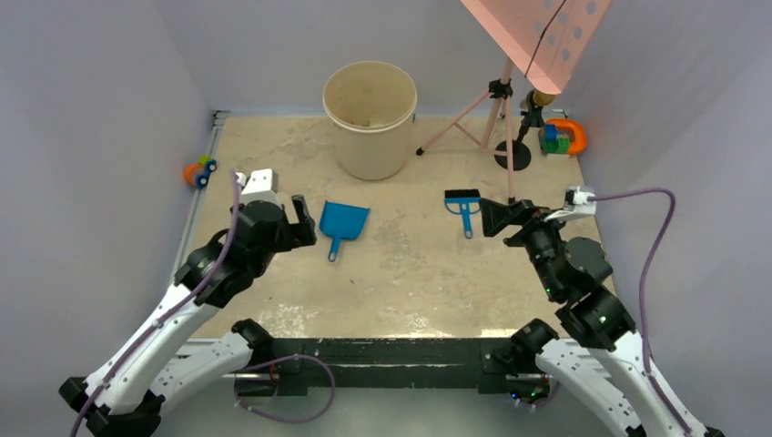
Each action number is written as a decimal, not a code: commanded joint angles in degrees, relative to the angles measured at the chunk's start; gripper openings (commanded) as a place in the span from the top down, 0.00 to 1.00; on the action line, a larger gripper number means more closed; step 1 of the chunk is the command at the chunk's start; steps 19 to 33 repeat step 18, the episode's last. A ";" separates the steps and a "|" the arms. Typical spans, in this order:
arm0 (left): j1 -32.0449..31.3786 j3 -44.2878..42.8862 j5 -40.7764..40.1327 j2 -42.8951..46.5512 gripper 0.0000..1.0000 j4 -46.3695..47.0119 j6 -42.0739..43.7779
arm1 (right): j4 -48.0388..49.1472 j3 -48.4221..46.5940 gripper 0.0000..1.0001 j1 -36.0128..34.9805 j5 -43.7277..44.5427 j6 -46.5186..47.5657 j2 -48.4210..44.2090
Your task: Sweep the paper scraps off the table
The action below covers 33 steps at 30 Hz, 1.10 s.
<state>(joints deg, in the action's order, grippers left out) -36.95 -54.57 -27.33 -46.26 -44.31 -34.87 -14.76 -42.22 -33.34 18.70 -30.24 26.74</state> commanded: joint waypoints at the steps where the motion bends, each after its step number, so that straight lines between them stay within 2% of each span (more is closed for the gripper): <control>1: -0.05 -4.88 -4.64 7.93 0.01 -4.24 2.81 | -5.88 -8.06 0.01 0.08 7.51 6.05 -3.84; 7: -0.05 -7.07 -9.95 17.19 0.01 -4.95 10.90 | -6.12 -13.31 0.01 0.12 10.47 10.84 -9.28; 10: -0.02 -6.95 -10.16 19.50 0.01 -4.30 14.26 | -5.69 -14.79 0.01 0.07 11.29 12.77 -10.45; 18: -0.04 -8.55 -13.90 17.33 0.02 -8.20 12.39 | -6.90 -16.57 0.01 0.11 11.69 13.60 -9.78; 33: -0.04 -8.55 -13.90 17.33 0.02 -8.20 12.39 | -6.90 -16.57 0.01 0.11 11.69 13.60 -9.78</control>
